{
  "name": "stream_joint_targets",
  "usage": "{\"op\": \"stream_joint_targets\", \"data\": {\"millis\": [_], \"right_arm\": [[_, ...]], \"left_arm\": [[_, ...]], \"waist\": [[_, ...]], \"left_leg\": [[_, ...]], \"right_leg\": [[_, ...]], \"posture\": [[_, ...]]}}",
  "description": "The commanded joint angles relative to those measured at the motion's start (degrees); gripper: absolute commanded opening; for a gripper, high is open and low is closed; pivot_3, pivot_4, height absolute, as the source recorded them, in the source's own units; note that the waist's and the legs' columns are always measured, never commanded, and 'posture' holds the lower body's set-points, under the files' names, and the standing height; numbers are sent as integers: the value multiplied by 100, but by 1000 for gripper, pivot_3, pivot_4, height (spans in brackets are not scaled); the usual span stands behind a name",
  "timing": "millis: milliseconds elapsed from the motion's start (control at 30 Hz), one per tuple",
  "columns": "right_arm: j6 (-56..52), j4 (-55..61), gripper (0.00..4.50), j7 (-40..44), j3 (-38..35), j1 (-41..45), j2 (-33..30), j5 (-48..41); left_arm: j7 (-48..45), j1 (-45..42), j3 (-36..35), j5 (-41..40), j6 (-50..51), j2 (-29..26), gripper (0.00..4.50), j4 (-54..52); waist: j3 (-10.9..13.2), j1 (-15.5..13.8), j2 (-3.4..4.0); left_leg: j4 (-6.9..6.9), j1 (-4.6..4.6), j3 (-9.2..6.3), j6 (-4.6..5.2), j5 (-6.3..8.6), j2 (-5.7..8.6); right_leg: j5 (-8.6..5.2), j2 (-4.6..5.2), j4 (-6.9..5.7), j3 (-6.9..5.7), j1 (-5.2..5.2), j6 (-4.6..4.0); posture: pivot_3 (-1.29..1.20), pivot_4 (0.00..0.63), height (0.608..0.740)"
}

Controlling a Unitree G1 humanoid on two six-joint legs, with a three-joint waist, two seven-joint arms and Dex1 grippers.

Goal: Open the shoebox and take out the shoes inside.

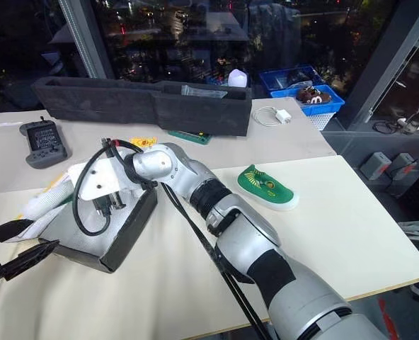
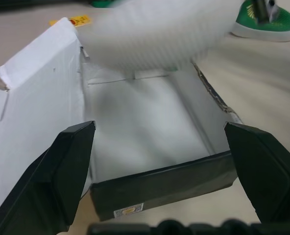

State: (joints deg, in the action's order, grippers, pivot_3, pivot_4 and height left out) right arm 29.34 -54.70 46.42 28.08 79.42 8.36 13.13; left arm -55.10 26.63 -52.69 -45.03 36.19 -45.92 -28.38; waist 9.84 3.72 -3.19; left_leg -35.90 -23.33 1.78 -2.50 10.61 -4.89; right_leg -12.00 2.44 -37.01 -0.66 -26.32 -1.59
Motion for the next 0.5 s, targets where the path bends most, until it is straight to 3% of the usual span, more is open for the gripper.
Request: {"op": "stream_joint_targets", "data": {"millis": [33, 200, 333, 500], "right_arm": [[-351, 454, 205, 91, -441, -55, 201, -456], [-1609, 1327, 205, 295, -1280, -135, -143, -1384], [-2933, 2395, 205, 162, -1954, -515, -818, -1898], [-5105, 4099, 205, -245, -2712, -1503, -1649, -2611]], "left_arm": [[18, -67, -24, -27, -43, -120, 4500, -83], [23, -159, 46, -66, -4, -168, 4500, -86], [40, -302, 175, -61, -18, -204, 4500, -22], [19, -488, 378, -24, -22, -283, 4500, 62]], "waist": [[0, -2, 0], [0, -31, 0], [-1, -111, -1], [-1, -266, -2]], "left_leg": [[0, 0, 0, 0, 0, 0], [0, -6, 0, 0, 0, 1], [-1, -5, -1, 0, 0, 1], [-6, -6, 3, 0, 0, 7]], "right_leg": [[0, 0, 0, 0, 0, 0], [1, 1, 1, -1, -1, 1], [1, 1, 1, -2, 1, 1], [1, 8, 9, -2, 7, 2]], "posture": [[0, 150, 730], [0, 150, 730], [0, 150, 730], [0, 150, 730]]}}
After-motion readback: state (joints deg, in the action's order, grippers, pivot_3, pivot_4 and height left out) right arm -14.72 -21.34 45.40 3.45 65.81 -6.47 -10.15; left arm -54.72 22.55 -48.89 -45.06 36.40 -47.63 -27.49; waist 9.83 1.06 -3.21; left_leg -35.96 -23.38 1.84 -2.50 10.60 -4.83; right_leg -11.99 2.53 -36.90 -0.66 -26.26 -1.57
